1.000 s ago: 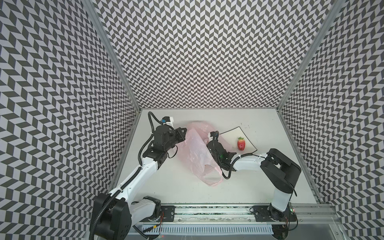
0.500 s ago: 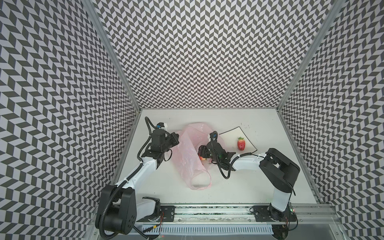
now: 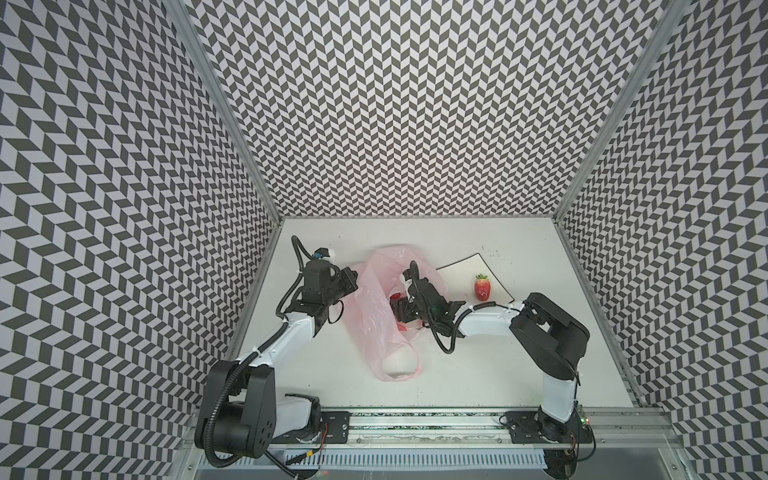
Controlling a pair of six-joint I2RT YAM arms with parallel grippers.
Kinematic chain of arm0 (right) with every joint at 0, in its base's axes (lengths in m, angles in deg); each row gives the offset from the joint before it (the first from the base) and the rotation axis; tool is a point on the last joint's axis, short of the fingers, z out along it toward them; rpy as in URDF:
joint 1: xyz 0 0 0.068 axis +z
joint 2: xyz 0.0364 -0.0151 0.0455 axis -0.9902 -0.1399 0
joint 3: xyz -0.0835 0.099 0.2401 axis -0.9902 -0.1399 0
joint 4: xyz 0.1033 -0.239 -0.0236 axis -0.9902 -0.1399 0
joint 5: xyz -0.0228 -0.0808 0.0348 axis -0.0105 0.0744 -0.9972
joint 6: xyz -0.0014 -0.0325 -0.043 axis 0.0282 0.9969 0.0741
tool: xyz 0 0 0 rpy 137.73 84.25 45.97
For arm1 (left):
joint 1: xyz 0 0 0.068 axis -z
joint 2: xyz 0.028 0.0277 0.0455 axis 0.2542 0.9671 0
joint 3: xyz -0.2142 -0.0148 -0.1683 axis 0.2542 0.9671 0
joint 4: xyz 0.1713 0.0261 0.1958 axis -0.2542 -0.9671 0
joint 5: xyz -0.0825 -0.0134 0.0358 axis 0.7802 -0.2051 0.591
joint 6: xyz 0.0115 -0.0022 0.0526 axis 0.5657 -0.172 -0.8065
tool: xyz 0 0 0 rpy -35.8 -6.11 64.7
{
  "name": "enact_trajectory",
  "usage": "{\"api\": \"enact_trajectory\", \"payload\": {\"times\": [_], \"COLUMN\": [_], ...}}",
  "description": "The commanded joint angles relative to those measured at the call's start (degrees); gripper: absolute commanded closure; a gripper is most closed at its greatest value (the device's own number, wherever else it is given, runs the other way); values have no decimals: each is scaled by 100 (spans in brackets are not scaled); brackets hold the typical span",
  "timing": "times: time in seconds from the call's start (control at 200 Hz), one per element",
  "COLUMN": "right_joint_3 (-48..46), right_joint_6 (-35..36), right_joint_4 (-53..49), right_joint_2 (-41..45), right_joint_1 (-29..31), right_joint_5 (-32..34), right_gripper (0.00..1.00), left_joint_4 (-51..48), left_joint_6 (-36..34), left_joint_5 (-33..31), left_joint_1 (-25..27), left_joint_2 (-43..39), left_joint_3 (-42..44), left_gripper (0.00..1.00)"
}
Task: Take the fake fruits out of the plastic bag
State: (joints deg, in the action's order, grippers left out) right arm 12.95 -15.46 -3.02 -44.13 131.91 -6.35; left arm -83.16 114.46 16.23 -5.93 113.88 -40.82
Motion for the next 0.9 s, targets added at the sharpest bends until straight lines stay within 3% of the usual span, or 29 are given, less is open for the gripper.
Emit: {"api": "enact_trajectory", "payload": {"times": [0.0,0.2,0.341,0.896], "right_joint_3": [46,184,195,276], "right_joint_6": [1146,1805,2062,1901], "right_joint_4": [-41,-480,-623,-252], "right_joint_2": [169,38,59,-245], "right_joint_1": [-21,-21,-21,-17], "right_joint_5": [-554,-512,-863,-877], "right_gripper": [34,33,32,38], "left_joint_4": [-5,-129,-275,-420], "left_joint_6": [-154,-198,-274,-304], "left_joint_5": [112,65,44,108], "left_joint_1": [-40,-42,-51,-54], "left_joint_2": [158,282,473,587], "left_joint_3": [-260,-410,-655,-711], "left_gripper": [98,98,99,99]}}
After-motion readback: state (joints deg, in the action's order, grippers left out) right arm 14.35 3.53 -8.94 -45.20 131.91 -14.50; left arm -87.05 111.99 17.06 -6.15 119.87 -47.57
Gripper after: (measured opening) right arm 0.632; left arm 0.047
